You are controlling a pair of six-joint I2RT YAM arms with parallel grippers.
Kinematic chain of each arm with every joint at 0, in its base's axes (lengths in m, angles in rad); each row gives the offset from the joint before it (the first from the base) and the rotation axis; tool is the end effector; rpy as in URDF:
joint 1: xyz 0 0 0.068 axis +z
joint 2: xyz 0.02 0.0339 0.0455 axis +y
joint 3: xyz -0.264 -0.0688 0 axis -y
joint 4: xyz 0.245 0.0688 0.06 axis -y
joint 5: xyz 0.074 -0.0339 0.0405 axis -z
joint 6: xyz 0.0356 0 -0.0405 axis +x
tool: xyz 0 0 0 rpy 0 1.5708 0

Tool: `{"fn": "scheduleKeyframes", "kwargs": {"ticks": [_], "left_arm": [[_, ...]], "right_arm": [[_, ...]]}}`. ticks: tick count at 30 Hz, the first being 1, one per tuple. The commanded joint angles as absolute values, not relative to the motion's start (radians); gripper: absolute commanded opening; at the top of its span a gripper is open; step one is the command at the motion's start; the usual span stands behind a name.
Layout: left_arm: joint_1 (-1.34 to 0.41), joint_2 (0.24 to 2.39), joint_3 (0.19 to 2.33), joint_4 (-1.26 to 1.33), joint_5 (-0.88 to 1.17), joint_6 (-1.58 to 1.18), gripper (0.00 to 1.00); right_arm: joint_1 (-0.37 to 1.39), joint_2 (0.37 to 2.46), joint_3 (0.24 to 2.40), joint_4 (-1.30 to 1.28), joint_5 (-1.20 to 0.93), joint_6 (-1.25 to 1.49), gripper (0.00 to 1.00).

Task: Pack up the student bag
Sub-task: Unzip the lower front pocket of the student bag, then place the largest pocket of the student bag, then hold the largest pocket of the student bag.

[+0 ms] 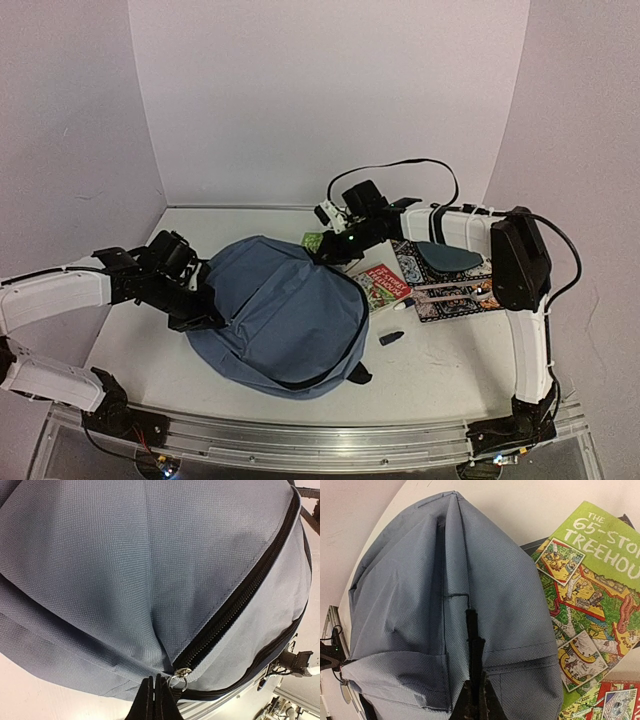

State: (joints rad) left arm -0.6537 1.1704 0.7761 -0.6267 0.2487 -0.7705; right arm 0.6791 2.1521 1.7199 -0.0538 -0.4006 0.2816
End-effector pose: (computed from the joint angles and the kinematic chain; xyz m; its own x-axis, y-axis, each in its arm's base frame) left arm 0.1717 -0.1426 0.2254 -0.9673 -0.1094 -0.2288 0.0248 0.8571 -0.5145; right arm 0.3858 0.3292 0.2361 -0.5844 -0.1429 -0.7988 -0.7123 0.5618 0.4207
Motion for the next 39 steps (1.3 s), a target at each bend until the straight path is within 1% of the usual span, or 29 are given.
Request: {"fn": "scheduleKeyframes", "kwargs": {"ticks": [1, 3, 4, 5, 7, 8, 10, 12, 16, 21, 22, 25, 26, 28, 33, 39], "left_arm": [[-0.653, 1.164, 0.782, -0.747, 0.209, -0.782, 0.02], [-0.653, 1.183, 0.814, -0.744, 0.183, -0.761, 0.11], [-0.653, 1.190, 0.835, -0.740, 0.166, -0.750, 0.18], [-0.653, 1.198, 0.856, -0.736, 0.144, -0.739, 0.23], [-0.653, 1.216, 0.903, -0.731, 0.096, -0.705, 0.31], [-0.653, 1.232, 0.928, -0.728, 0.074, -0.684, 0.34], [-0.653, 1.265, 0.983, -0.721, 0.038, -0.642, 0.39], [-0.653, 1.312, 1.025, -0.706, 0.017, -0.599, 0.44], [-0.653, 1.399, 1.085, -0.673, -0.008, -0.508, 0.58], [-0.654, 1.482, 1.116, -0.629, -0.020, -0.418, 0.77], [-0.655, 1.493, 1.117, -0.617, -0.013, -0.406, 0.80], [-0.667, 1.517, 1.115, -0.589, -0.004, -0.378, 0.84], [-0.675, 1.525, 1.115, -0.580, -0.004, -0.373, 0.87], [-0.690, 1.548, 1.112, -0.572, -0.016, -0.366, 0.90], [-0.752, 1.607, 1.130, -0.556, -0.065, -0.356, 0.94], [-0.823, 1.671, 1.171, -0.551, -0.175, -0.365, 0.95]], "right_arm": [[0.637, 2.124, 1.751, -0.014, -0.391, 0.286, 0.00], [0.637, 2.121, 1.747, -0.014, -0.404, 0.278, 0.02], [0.637, 2.116, 1.743, -0.014, -0.406, 0.274, 0.04], [0.637, 2.110, 1.737, -0.013, -0.403, 0.270, 0.09], [0.637, 2.095, 1.725, -0.014, -0.395, 0.260, 0.22], [0.637, 2.088, 1.720, -0.014, -0.395, 0.255, 0.29], [0.637, 2.074, 1.712, -0.014, -0.398, 0.248, 0.39], [0.637, 2.058, 1.702, -0.014, -0.398, 0.246, 0.46], [0.638, 2.016, 1.674, -0.014, -0.379, 0.249, 0.61], [0.652, 1.967, 1.630, -0.014, -0.341, 0.253, 0.75], [0.656, 1.961, 1.621, -0.014, -0.334, 0.255, 0.77], [0.670, 1.940, 1.596, -0.015, -0.315, 0.264, 0.82], [0.675, 1.935, 1.588, -0.014, -0.309, 0.266, 0.85], [0.684, 1.925, 1.573, -0.015, -0.295, 0.274, 0.97], [0.710, 1.914, 1.554, -0.015, -0.268, 0.291, 0.98], [0.766, 1.930, 1.578, -0.019, -0.182, 0.327, 0.98]]}}
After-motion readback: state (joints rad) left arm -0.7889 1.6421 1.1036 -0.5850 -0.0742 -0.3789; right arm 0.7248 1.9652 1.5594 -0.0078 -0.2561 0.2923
